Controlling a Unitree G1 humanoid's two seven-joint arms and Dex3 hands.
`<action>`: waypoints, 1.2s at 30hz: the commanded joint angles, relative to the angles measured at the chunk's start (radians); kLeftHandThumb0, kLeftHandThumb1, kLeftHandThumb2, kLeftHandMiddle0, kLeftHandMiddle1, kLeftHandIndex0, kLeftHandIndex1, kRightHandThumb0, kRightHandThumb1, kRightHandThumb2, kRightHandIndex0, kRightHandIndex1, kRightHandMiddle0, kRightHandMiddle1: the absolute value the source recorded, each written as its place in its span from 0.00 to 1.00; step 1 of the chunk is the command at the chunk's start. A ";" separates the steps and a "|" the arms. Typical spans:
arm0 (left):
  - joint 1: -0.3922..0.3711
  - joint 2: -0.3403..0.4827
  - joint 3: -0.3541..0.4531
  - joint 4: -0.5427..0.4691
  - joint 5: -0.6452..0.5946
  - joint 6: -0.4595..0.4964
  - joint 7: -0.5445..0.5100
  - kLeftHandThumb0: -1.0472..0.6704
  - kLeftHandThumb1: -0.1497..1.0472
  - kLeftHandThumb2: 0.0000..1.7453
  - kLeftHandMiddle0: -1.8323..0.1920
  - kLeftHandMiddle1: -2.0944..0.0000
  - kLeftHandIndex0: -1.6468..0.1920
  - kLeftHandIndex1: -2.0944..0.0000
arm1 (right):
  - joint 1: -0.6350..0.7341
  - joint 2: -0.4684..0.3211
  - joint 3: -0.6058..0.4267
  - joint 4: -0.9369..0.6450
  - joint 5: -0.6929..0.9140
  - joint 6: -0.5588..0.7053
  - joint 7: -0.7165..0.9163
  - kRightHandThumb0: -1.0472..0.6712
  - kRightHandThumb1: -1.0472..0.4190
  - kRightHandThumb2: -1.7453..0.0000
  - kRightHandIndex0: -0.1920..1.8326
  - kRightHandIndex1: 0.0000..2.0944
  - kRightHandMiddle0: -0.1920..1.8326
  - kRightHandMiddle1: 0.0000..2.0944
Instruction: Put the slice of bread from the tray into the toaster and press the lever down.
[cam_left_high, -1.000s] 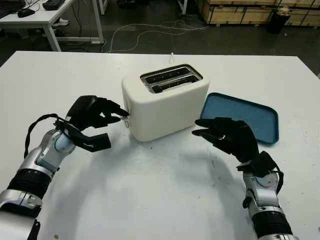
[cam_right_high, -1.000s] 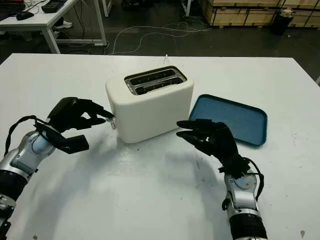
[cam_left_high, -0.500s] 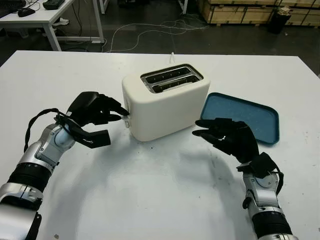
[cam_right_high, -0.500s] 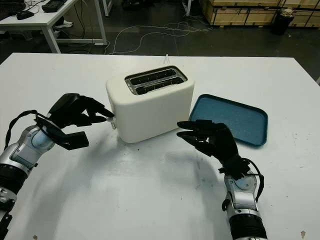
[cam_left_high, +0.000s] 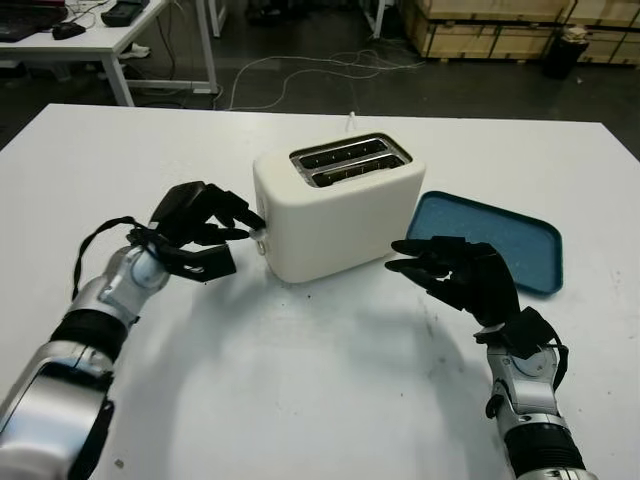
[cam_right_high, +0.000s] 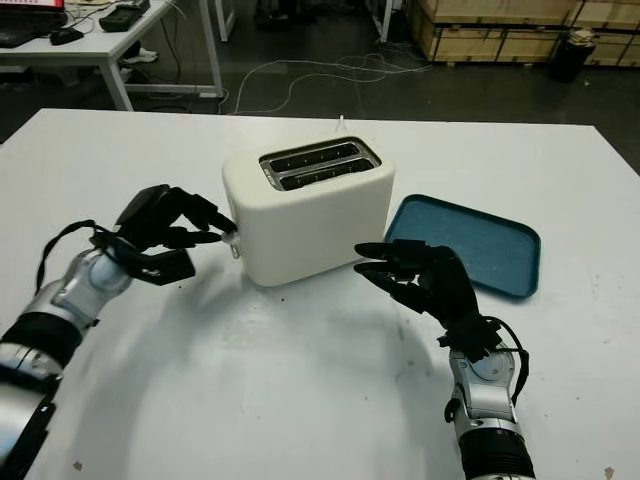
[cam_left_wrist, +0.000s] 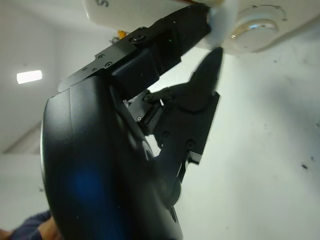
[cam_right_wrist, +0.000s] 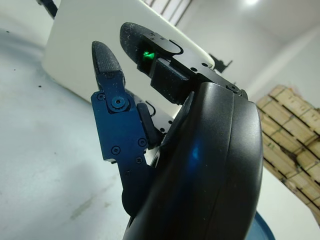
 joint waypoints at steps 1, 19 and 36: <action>0.077 -0.271 -0.200 0.164 0.162 0.138 -0.048 0.49 0.89 0.03 0.43 0.75 0.30 0.99 | 0.002 -0.018 -0.017 0.020 0.020 -0.047 0.008 0.40 0.13 1.00 0.68 0.00 0.63 0.00; 0.083 -0.252 -0.231 0.176 0.141 0.124 -0.044 0.48 0.89 0.08 0.43 0.77 0.32 0.99 | -0.001 -0.011 -0.017 0.022 0.008 -0.040 0.001 0.39 0.13 1.00 0.68 0.00 0.63 0.00; 0.173 -0.241 -0.277 -0.115 0.085 0.217 -0.122 0.53 0.89 0.05 0.48 0.70 0.33 1.00 | 0.003 -0.012 -0.018 0.024 0.016 -0.010 0.010 0.39 0.13 1.00 0.68 0.00 0.63 0.00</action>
